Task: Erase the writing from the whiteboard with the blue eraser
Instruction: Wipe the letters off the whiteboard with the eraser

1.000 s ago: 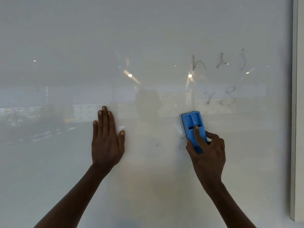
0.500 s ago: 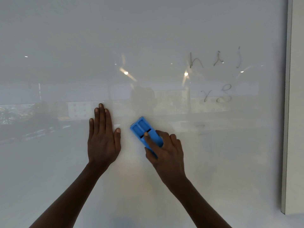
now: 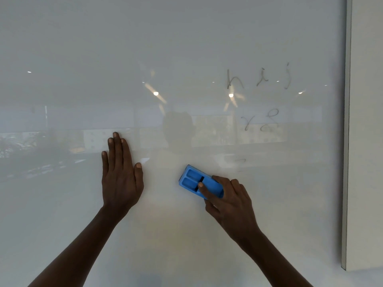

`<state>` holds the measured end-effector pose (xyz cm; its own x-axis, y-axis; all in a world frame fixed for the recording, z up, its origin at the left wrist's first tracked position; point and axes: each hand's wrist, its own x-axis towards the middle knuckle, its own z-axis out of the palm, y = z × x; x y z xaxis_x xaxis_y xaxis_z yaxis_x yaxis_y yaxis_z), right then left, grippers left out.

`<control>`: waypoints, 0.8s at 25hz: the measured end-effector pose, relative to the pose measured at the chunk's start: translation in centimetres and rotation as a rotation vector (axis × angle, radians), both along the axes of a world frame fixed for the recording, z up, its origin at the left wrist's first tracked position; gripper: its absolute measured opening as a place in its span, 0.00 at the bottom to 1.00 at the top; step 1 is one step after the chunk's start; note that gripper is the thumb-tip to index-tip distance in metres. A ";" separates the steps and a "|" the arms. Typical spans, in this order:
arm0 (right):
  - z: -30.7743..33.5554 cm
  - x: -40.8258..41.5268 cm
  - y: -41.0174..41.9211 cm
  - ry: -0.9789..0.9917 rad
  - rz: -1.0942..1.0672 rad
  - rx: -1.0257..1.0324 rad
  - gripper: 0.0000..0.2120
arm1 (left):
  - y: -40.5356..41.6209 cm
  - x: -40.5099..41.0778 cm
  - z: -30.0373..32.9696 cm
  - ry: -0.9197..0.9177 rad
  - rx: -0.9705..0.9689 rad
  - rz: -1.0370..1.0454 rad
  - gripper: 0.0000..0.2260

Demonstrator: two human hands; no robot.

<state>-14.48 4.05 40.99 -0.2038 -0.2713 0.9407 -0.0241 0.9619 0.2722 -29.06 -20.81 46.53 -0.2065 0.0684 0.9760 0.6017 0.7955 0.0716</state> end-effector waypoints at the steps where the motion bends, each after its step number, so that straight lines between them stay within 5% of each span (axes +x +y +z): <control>1: 0.2 0.3 0.9 0.011 -0.002 -0.004 0.23 | 0.3 0.1 0.0 -0.002 0.009 0.001 0.31; 20: 1.7 3.2 11.5 0.161 -0.058 -0.244 0.26 | 11.9 4.6 2.5 0.023 -0.075 -0.048 0.30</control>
